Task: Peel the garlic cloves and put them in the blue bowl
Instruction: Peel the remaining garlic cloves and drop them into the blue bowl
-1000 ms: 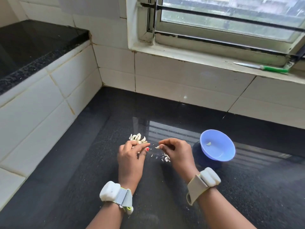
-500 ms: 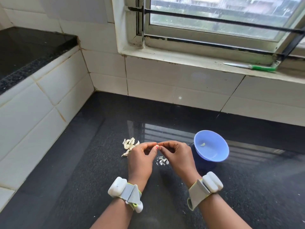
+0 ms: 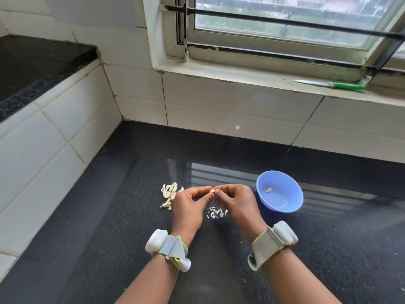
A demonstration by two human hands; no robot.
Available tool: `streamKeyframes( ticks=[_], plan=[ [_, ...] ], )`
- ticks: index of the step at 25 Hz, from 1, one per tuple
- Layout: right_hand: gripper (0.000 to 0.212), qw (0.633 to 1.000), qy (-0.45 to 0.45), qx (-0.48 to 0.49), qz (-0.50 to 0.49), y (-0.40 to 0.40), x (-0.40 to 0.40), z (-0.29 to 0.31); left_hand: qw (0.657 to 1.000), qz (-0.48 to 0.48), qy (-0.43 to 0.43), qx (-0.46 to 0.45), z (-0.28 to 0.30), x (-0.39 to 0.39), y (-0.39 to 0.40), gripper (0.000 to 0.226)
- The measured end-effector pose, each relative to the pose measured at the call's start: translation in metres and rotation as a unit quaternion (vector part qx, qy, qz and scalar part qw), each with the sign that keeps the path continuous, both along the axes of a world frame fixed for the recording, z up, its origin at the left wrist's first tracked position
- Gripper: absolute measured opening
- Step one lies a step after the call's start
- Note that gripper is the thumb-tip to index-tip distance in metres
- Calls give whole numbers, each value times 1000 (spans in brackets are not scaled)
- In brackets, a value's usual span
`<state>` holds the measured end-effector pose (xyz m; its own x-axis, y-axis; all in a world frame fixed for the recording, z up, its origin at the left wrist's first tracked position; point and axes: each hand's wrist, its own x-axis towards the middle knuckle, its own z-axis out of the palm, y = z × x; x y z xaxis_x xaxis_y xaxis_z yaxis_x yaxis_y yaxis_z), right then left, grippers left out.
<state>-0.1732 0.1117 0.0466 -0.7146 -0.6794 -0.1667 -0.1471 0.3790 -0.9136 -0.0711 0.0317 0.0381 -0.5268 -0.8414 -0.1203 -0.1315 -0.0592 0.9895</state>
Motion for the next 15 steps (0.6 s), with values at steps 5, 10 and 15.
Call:
streamKeyframes(
  ticks=[5,10,15],
  plan=[
    [13,1000,-2,15,21,0,-4,-2,999,4,-12,-43,-4,0,2,18],
    [18,999,-23,10,22,5,-6,-4,993,-30,-55,-98,2,-2,2,11],
    [18,994,-95,-39,43,7,-7,-3,1000,3,-7,21,-4,-7,-1,7]
  ],
)
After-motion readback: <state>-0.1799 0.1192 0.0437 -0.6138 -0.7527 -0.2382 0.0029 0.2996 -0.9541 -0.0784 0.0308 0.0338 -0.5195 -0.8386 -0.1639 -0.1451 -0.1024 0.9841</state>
